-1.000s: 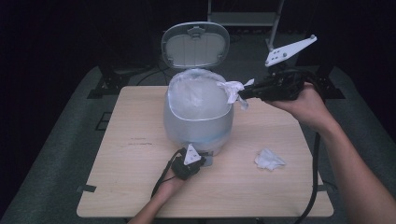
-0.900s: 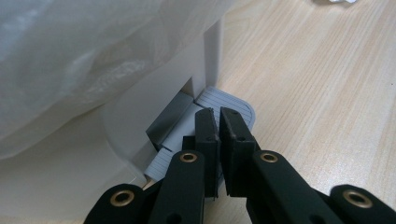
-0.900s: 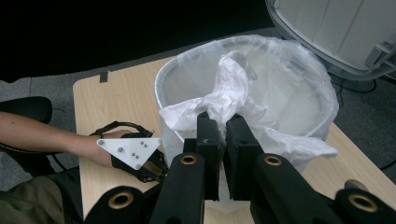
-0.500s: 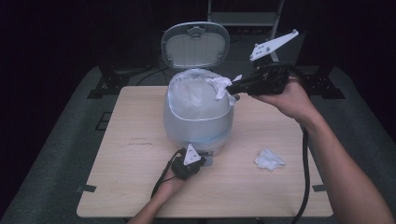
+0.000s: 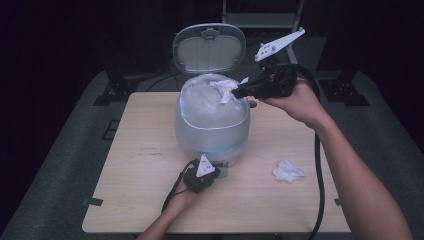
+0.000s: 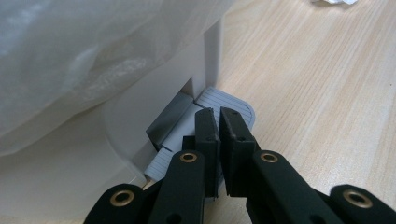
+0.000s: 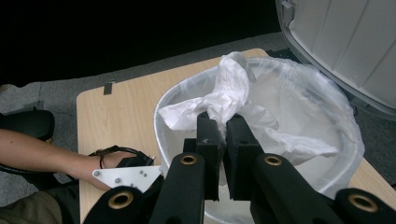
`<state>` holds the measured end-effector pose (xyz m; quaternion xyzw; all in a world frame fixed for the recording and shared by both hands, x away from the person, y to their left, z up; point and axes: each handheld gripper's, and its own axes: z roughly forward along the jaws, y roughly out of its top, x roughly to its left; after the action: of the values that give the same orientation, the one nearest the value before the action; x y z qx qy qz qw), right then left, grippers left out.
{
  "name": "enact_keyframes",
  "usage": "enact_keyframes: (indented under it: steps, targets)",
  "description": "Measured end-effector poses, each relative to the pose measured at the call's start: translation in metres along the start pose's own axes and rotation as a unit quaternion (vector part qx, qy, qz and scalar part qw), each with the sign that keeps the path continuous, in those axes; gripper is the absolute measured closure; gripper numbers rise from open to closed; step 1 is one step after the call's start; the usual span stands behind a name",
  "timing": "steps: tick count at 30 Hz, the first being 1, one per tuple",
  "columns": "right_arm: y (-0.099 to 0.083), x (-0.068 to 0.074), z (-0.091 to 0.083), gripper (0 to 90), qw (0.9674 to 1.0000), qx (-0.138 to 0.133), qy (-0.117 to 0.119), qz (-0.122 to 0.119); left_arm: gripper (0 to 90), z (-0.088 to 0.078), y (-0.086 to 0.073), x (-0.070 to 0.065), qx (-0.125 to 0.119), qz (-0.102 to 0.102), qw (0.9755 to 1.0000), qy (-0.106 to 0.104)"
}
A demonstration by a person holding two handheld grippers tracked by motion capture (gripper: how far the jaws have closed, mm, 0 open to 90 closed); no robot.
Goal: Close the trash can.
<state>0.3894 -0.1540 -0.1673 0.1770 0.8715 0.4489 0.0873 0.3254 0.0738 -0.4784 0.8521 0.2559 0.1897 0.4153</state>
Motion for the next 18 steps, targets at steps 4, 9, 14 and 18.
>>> enact_keyframes:
  steps: [4, 9, 14, 18]
  targets:
    - [0.004, 0.000, 0.004, 84.9, 1.0000, 0.001, 0.000, -0.002, 86.5, 0.000, 0.000, 0.000, 0.000, 0.000, 1.0000, -0.001]
    - [0.007, -0.001, 0.009, 84.9, 1.0000, 0.002, 0.000, -0.001, 86.4, 0.000, 0.000, 0.000, -0.003, -0.003, 1.0000, -0.002]
    - [0.008, -0.003, 0.016, 84.9, 1.0000, 0.004, 0.001, 0.000, 86.3, 0.000, 0.000, 0.000, -0.003, -0.002, 1.0000, -0.003]
    - [0.009, -0.004, 0.024, 84.9, 0.9999, 0.010, 0.004, 0.000, 85.4, 0.000, -0.001, 0.001, -0.005, -0.004, 1.0000, -0.005]
